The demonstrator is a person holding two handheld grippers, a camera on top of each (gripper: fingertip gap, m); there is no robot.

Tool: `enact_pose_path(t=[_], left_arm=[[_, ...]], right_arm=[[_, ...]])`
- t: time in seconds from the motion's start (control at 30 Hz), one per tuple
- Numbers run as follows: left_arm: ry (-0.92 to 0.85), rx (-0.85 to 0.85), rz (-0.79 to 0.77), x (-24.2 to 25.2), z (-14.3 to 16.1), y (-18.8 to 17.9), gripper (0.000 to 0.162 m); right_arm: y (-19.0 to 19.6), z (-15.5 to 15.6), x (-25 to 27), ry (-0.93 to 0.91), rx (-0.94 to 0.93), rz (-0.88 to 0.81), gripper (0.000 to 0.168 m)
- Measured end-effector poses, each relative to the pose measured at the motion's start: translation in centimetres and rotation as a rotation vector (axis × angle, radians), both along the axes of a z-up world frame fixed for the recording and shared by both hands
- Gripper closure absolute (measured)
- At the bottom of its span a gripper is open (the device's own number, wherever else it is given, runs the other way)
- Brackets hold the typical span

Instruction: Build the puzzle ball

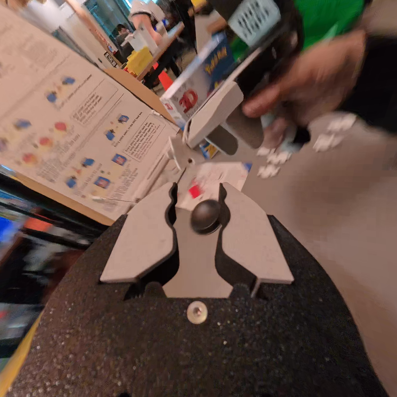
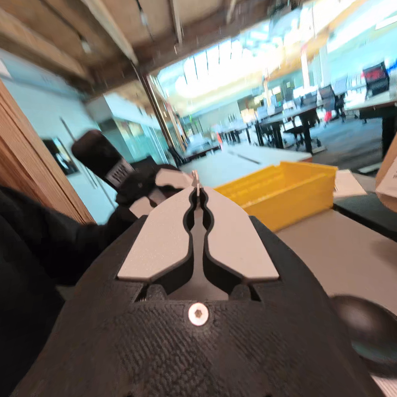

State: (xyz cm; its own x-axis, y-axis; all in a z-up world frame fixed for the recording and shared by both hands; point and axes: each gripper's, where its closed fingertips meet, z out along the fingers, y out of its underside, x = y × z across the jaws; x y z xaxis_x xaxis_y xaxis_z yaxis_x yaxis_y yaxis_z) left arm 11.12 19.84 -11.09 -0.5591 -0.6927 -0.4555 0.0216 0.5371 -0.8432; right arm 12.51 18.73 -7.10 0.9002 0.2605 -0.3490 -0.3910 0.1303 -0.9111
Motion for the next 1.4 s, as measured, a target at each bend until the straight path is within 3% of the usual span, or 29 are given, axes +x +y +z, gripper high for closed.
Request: enact_pose_path(t=[0.03, 0.2, 0.33, 0.47, 0.6, 0.67, 0.9, 0.97, 1.13, 1.23, 1.33, 1.4], left_arm=[[0.03, -0.136, -0.011, -0.2, 0.3, -0.6, 0.127], [0.12, -0.614, -0.084, -0.5, 1.8, -2.3, 0.138], [0.142, -0.797, -0.113, -0.7, 2.6, -2.7, 0.152], [0.156, -0.871, -0.127, -0.6, 2.9, -2.6, 0.161], [0.202, -0.799, -0.117, -0.6, 2.0, -2.7, 0.162], [0.261, -0.725, -0.107, -0.7, 1.3, -2.5, 0.162], [0.503, -0.326, -0.049, -1.7, -3.0, -1.8, 0.162], [0.543, -0.259, -0.064, -2.2, -3.8, -2.2, 0.162], [0.561, -0.189, -0.046, -2.3, -4.9, -2.4, 0.162], [0.519, -0.267, -0.038, -2.0, -4.3, -2.5, 0.162], [0.438, -0.348, -0.023, -1.5, -3.4, -2.5, 0.161], [0.399, -0.359, 0.01, -1.2, -3.4, -2.2, 0.147]], right_arm=[[-0.3, 0.8, 0.1, 0.038, 0.064, 0.01, 0.166], [-0.1, 1.7, -1.2, 0.045, 0.188, 0.064, 0.166], [0.2, 1.6, -2.4, -0.049, 0.191, 0.078, 0.166], [0.3, 1.6, -2.6, -0.096, 0.186, 0.059, 0.166], [-0.1, 0.6, -2.4, -0.153, 0.101, 0.065, 0.164], [-0.6, 0.4, -2.1, -0.23, 0.06, 0.028, 0.15], [-1.5, -2.7, -3.3, -0.727, -0.143, -0.01, 0.153], [-1.2, -3.9, -3.3, -0.786, -0.208, -0.01, 0.153], [-1.1, -5.1, -4.0, -0.784, -0.269, 0.074, 0.166], [-1.2, -4.5, -3.7, -0.719, -0.256, 0.04, 0.166], [-1.8, -4.1, -2.3, -0.574, -0.252, -0.042, 0.166], [-3.0, -3.8, 0.1, -0.454, -0.275, -0.183, 0.166]])
